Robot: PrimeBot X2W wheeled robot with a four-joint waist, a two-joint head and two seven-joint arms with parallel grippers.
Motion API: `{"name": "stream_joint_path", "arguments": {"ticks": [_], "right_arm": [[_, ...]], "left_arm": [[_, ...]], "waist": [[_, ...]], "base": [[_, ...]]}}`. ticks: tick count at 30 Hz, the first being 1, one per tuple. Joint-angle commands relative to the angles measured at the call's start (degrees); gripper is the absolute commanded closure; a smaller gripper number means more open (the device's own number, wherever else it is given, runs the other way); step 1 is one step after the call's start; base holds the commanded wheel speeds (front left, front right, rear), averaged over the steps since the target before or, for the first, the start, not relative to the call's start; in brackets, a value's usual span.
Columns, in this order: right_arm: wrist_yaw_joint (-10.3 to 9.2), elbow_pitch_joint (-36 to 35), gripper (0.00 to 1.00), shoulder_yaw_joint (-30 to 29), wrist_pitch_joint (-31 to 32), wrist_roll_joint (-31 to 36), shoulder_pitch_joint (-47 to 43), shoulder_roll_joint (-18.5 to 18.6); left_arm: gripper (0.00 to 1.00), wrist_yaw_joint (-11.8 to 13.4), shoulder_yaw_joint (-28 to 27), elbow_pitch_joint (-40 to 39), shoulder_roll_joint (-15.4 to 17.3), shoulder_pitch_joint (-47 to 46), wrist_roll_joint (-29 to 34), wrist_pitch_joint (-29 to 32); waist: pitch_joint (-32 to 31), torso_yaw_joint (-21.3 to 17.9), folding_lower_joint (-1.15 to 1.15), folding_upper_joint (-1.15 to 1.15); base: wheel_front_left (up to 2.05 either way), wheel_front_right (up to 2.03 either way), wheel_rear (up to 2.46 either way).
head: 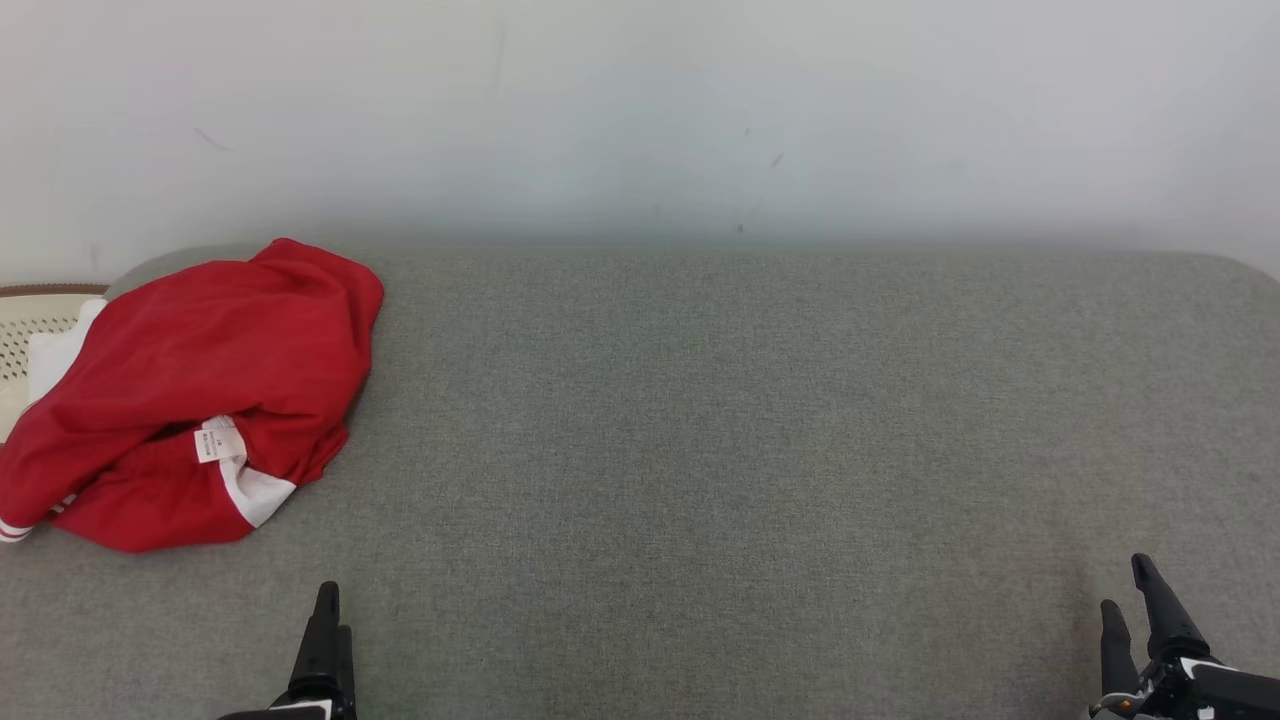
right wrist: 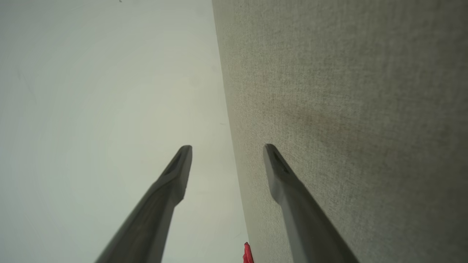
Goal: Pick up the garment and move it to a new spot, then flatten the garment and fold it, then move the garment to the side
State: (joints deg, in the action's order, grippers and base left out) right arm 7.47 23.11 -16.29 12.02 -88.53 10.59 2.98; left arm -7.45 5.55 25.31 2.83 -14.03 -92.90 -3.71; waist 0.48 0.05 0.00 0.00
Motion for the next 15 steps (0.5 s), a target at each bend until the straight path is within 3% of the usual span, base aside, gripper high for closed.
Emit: {"name": "stream_joint_path", "arguments": {"ticks": [1,6,15], "right_arm": [[0.00,-1.4,0.00,1.0,-0.7,0.8,0.5,0.3],[0.00,-2.2,0.00,2.9,-2.2,3.5,0.3,0.3],[0.01,-3.9,0.00,6.1,-5.4,14.9,-0.2,0.4]], "left_arm": [[0.00,0.0,-0.6,-1.5,0.0,-0.3,1.4,-0.4],[0.00,0.4,-1.1,-3.4,0.0,0.5,5.3,-1.1],[0.00,3.1,-1.7,-8.2,0.0,2.2,15.5,-2.4]], "waist": [[0.0,0.0,0.00,0.00],[0.0,0.1,0.00,0.00],[0.0,0.2,0.00,0.00]], "base": [[0.00,0.00,0.00],[0.00,0.00,0.00],[0.00,0.00,0.00]]}}
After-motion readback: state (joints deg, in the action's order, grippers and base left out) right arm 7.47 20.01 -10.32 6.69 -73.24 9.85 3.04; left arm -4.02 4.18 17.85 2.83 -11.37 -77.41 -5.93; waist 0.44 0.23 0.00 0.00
